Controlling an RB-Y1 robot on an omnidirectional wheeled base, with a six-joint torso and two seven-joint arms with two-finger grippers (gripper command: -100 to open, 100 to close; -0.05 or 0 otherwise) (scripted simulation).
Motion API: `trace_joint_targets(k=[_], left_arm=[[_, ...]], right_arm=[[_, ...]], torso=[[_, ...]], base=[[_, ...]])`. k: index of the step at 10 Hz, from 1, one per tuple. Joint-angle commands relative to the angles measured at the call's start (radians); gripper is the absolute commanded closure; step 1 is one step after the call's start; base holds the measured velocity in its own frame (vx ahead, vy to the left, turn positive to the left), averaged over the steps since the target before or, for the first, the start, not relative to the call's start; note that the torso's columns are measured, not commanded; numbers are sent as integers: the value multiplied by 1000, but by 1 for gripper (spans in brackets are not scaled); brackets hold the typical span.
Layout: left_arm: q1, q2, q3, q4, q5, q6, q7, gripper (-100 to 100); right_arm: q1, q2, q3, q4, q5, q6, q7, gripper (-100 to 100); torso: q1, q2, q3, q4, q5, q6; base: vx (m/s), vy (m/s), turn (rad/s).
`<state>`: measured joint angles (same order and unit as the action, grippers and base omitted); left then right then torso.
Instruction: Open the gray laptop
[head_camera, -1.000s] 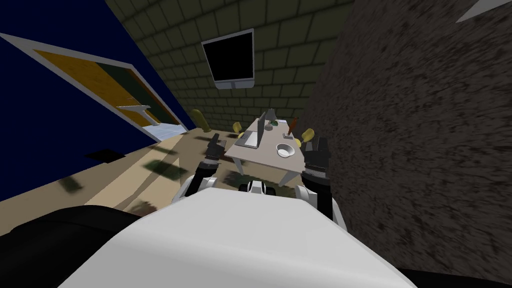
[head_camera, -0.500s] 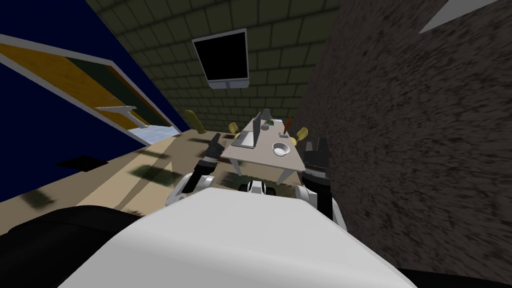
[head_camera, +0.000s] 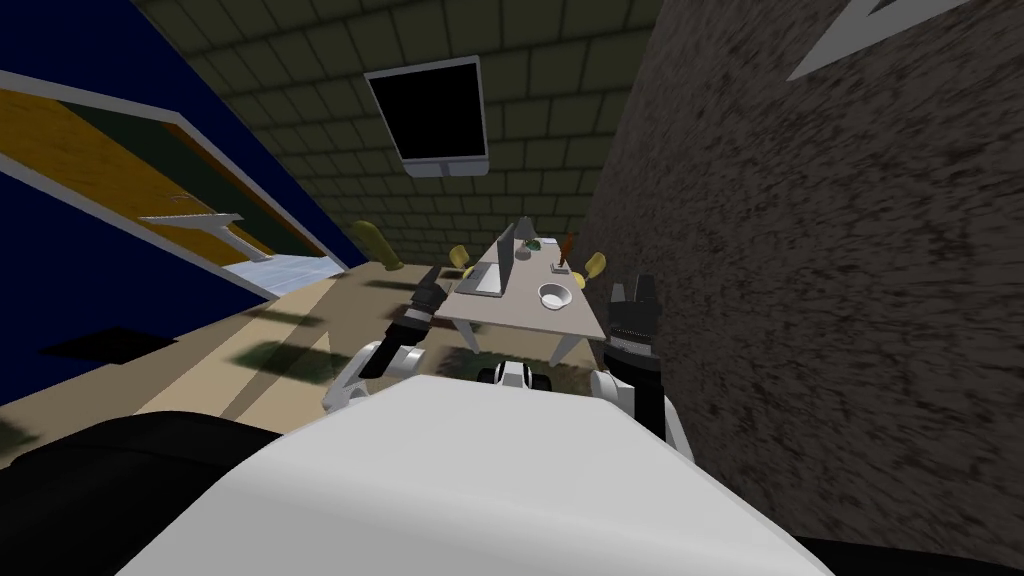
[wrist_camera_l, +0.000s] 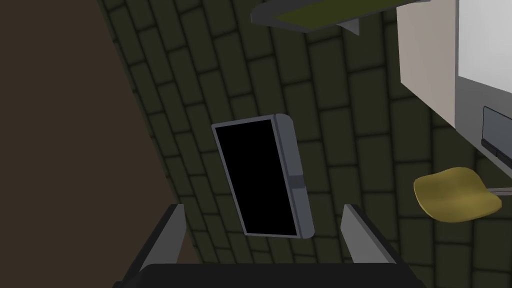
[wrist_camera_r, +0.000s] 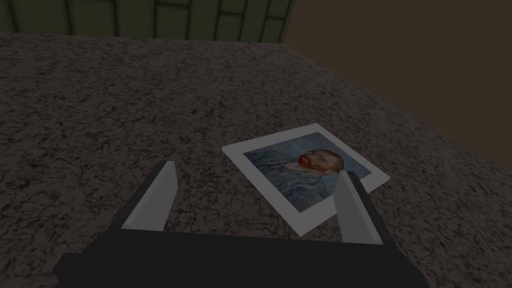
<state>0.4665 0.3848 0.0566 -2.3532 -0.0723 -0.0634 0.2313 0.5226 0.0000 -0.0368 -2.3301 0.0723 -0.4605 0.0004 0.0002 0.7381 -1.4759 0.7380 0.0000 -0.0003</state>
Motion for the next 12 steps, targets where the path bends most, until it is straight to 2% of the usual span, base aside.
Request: trace_joint_targets(k=[1,2,3,4,5,6,7,8,9,10,11,12], left_arm=[[-9,27,9,-7,4,64,17,-100],[-18,53,18,-14,9,100,34,-100],[-18,53,18,-14,9,115,34,-100],[-27,80,28,-20,15,150,50,-100],[-27,80,28,-20,15,168,50,-100],[-37,107,38,-25,20,200,67,-100],[-37,107,38,-25,20,222,67,-100],[-47,136,49,-30,26,257,84,-100],[-47,136,49,-30,26,276,84,-100],[-57,165,59,-33,31,311,101,-100],[-57,165,59,-33,31,331,101,-100],[-67,195,69,-35,37,364,118,-100]], right_arm=[[0,0,0,0,0,0,0,0],[0,0,0,0,0,0,0,0],[0,0,0,0,0,0,0,0],[0,0,0,0,0,0,0,0],[0,0,0,0,0,0,0,0],[0,0,0,0,0,0,0,0],[0,0,0,0,0,0,0,0],[0,0,0,0,0,0,0,0],[0,0,0,0,0,0,0,0],[0,0,0,0,0,0,0,0],[0,0,0,0,0,0,0,0],[0,0,0,0,0,0,0,0]], torso=[[0,0,0,0,0,1],[0,0,0,0,0,0],[-1,0,0,0,0,1],[0,0,0,0,0,0],[0,0,0,0,0,1],[0,0,0,0,0,0],[0,0,0,0,0,1],[0,0,0,0,0,0],[0,0,0,0,0,1],[0,0,0,0,0,0],[0,0,0,0,0,1],[0,0,0,0,0,0]], base=[[-2,-15,-75],[-3,-26,-149],[-2,-20,-88],[1,-26,-134],[-2,-20,-109],[-6,-24,-187],[-3,-17,-63],[-2,-24,-130],[-2,-19,-93],[0,-26,-148],[3,-20,-87],[4,-23,-177]])
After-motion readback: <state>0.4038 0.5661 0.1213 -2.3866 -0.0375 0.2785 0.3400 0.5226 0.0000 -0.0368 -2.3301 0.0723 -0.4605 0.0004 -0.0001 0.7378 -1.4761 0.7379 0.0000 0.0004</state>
